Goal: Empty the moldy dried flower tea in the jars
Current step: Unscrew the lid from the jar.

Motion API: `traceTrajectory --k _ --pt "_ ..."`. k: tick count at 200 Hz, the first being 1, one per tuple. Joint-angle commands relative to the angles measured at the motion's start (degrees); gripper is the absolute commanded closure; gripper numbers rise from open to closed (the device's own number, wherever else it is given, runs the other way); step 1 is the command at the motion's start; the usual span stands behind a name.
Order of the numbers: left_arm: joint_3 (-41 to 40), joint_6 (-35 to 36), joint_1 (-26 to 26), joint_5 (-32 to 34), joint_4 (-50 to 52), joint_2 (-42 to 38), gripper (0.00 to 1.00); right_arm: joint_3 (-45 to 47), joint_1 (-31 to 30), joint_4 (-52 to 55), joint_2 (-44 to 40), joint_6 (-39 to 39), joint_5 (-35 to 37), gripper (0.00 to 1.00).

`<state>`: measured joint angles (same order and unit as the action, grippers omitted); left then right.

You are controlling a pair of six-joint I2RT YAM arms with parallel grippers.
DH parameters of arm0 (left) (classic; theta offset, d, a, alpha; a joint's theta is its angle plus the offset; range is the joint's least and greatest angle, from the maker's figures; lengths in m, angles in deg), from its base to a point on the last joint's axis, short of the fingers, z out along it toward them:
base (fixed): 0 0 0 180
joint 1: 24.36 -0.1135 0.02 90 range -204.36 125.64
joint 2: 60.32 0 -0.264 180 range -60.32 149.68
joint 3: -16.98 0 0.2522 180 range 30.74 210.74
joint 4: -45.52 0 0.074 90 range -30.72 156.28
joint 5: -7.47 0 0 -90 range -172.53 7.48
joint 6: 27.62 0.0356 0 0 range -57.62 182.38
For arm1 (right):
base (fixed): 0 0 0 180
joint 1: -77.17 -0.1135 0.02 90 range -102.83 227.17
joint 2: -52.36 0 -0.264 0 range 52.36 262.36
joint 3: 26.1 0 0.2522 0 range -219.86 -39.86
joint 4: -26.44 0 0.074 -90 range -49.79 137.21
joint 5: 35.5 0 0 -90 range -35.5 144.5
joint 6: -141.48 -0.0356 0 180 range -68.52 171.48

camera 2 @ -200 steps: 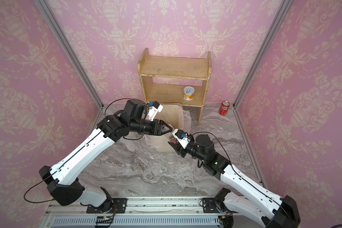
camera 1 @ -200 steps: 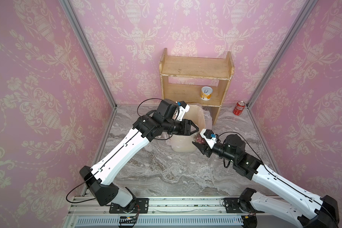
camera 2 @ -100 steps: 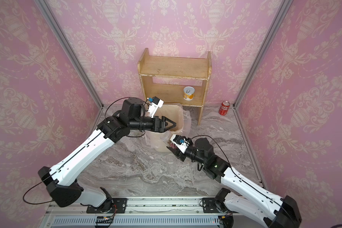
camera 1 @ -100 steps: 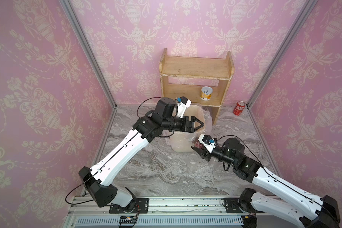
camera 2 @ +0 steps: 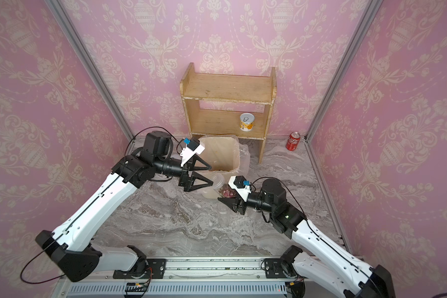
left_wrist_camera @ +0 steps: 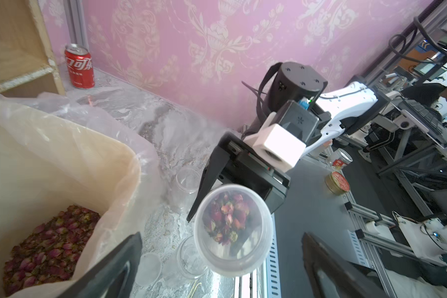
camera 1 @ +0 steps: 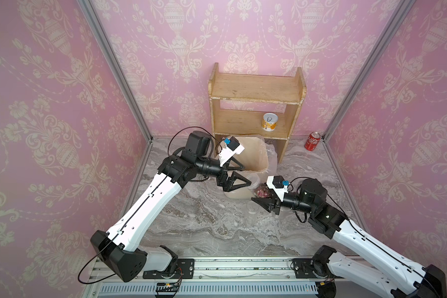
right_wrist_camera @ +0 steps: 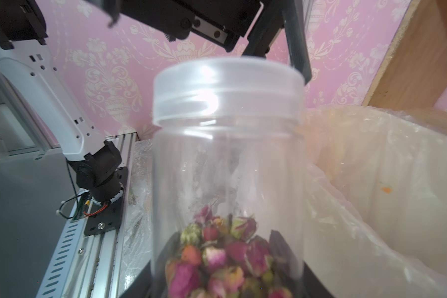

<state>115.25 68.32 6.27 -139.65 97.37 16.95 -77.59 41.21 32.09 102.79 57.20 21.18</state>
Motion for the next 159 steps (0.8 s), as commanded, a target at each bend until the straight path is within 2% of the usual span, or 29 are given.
traceTrajectory --k 1,22,59,102,133,159 --pt "-3.75 2.18 0.3 -5.96 -7.08 -2.66 0.01 -2.83 0.41 0.16 1.04 -2.83 -6.45 0.9" --pt "-4.23 1.01 0.51 -6.48 -7.48 -2.13 0.03 -3.12 0.37 0.06 1.67 -3.23 -7.43 0.9" --pt "-3.66 1.88 1.87 -3.76 -5.57 -1.16 0.19 -3.4 0.38 0.03 2.07 -3.46 -7.66 0.9" --pt "-3.8 3.36 3.16 -1.78 -4.6 -1.82 0.21 -3.8 0.35 0.47 2.46 -3.52 -7.43 0.9" --pt "-3.75 3.99 3.63 0.9 -4.25 -2.14 0.44 -4.05 0.42 0.69 2.99 -3.28 -7.51 0.9" --pt "-2.34 2.61 5.19 5.8 -2.44 -1.38 0.49 -4.62 0.37 1.89 3.27 -2.41 -6.55 0.9"
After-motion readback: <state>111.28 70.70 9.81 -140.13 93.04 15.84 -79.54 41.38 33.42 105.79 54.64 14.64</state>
